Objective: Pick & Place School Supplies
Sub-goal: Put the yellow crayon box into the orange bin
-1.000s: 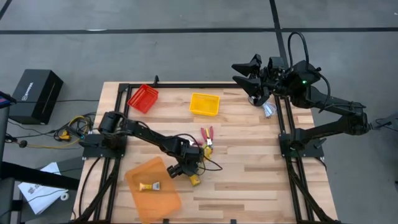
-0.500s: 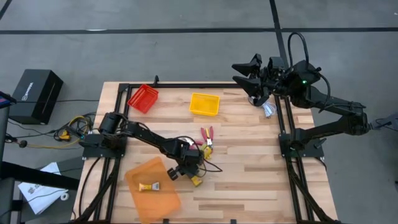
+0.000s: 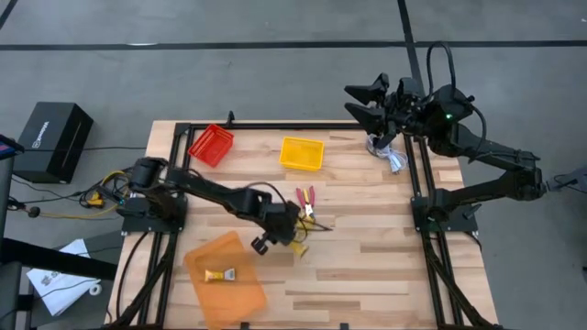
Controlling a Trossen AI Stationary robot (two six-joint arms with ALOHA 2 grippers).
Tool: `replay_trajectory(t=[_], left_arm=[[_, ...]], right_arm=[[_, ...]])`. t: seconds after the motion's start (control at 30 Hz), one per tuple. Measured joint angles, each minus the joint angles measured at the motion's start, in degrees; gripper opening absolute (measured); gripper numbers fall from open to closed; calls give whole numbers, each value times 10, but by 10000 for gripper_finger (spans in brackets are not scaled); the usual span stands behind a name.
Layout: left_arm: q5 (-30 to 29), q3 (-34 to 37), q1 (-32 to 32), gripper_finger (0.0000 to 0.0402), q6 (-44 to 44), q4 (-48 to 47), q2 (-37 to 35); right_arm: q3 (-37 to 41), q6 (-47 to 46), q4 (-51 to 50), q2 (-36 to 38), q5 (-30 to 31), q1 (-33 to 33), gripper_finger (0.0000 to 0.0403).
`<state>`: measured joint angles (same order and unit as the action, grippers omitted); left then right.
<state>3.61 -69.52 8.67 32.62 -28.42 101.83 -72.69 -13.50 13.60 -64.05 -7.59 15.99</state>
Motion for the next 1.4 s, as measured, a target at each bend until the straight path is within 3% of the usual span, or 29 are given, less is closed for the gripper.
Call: replay_trajectory(t=[0.17, 0.37, 0.57, 0.93, 1.17, 1.4], left_arm=[[0, 0, -9, 71, -11, -56, -72], [30, 0, 16, 71, -22, -198, -146], [50, 1, 64, 71, -98, -294, -175], [78, 109, 207, 71, -256, -279, -180], [98, 177, 234, 74, -356, -190, -180], [98, 188, 231, 234, -391, -193, -183]], right_arm=[[0, 0, 7, 0, 0, 0, 235], [0, 0, 10, 0, -13, 0, 235], [0, 0, 20, 0, -22, 0, 235], [0, 0, 21, 0, -31, -2, 235], [0, 0, 19, 0, -31, -2, 235], [0, -2, 20, 0, -31, -2, 235]])
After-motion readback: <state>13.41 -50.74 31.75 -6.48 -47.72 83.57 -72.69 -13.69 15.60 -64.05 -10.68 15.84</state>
